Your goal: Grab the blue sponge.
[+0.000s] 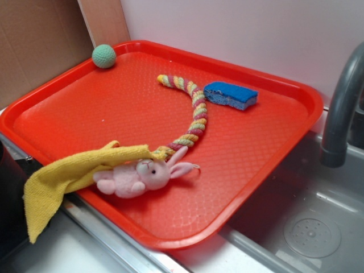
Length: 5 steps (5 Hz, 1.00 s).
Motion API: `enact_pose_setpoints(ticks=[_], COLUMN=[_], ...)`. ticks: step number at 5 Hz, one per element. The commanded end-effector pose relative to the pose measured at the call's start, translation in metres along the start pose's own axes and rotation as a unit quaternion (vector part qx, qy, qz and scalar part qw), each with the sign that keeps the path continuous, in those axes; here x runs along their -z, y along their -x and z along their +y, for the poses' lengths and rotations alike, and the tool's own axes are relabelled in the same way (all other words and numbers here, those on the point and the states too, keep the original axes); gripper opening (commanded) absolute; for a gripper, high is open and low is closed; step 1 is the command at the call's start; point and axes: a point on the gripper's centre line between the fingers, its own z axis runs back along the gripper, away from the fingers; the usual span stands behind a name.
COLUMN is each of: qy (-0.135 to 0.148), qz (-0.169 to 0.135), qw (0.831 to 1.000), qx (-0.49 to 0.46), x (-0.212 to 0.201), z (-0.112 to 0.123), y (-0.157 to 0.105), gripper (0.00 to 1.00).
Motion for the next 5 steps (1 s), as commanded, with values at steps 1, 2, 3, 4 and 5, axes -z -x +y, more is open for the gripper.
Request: enact_pose_setpoints(ticks=[1,2,3,4,5], qy=[0.0,-0.053,-0.056,-0.045,-0.045], qz=[0.0,0.035,0.012,-0.021,-0.021], qw=[1.0,0.991,0.97,0.934,0.934], qx=[0.0,0.115,0.237,0.354,0.354], x=[0.0,0.027,0.06,0.082,0.082], z=[0.0,0.003,0.0,-0.01,-0.01], y=[0.0,-0.048,-0.095,-0.138,-0.138], gripper=[1.0,1.0,1.0,1.0,1.0])
